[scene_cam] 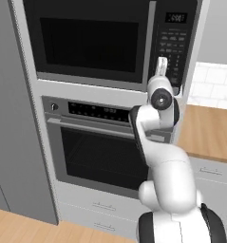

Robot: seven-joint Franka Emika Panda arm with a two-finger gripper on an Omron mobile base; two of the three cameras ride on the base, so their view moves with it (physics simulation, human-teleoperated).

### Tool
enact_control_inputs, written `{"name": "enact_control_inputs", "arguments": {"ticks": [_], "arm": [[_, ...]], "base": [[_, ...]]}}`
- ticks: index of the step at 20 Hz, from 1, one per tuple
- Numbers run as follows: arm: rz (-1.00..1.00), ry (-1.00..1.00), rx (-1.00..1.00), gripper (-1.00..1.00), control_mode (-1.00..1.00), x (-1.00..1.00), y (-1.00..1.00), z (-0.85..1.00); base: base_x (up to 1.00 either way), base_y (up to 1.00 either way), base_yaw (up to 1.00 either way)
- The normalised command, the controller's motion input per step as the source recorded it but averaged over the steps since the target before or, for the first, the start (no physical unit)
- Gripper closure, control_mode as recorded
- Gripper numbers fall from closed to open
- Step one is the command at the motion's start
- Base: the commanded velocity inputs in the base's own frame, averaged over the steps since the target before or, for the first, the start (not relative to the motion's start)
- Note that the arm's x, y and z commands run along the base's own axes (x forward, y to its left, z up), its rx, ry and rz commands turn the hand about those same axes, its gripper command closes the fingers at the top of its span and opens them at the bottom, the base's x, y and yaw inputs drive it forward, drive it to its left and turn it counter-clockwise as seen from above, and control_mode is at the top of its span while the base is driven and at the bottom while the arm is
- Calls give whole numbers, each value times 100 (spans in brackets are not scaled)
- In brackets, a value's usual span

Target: Open the microwave, place the bowl with waffle inside the microwave, then close the microwave door and turn it on.

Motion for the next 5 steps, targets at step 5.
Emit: {"name": "enact_control_inputs", "arguments": {"ticks": [5], "arm": [[2, 9, -3, 100, -100, 100, 1, -98]], "base": [[0, 0, 0]]}}
